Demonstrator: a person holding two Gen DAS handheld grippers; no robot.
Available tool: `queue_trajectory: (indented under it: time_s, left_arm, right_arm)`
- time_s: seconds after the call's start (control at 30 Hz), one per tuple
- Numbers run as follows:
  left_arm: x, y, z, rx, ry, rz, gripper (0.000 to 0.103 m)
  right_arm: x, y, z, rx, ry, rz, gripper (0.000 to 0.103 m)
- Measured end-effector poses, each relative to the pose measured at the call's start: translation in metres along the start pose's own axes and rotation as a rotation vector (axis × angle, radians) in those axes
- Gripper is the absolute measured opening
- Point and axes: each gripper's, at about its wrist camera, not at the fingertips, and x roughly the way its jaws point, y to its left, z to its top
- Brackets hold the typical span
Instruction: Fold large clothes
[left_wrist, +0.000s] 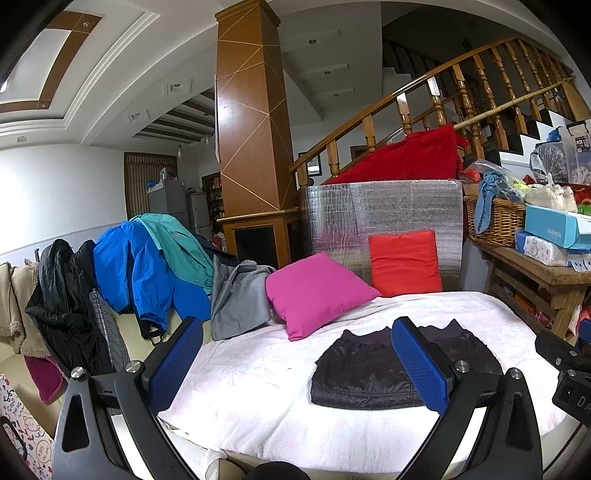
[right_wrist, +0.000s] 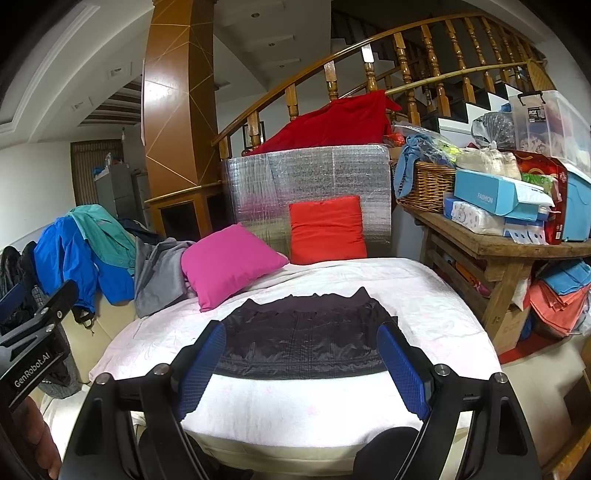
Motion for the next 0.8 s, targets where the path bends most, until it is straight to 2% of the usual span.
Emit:
queue_trajectory:
  time_s: [0.8]
  left_arm:
    - [0.0056, 0.0048, -0.0052, -0.003, 0.014, -0.003, 0.102]
  right_arm:
    - [0.0031, -0.0026, 0.0017, -0.006, 0.001, 0.01, 0.087]
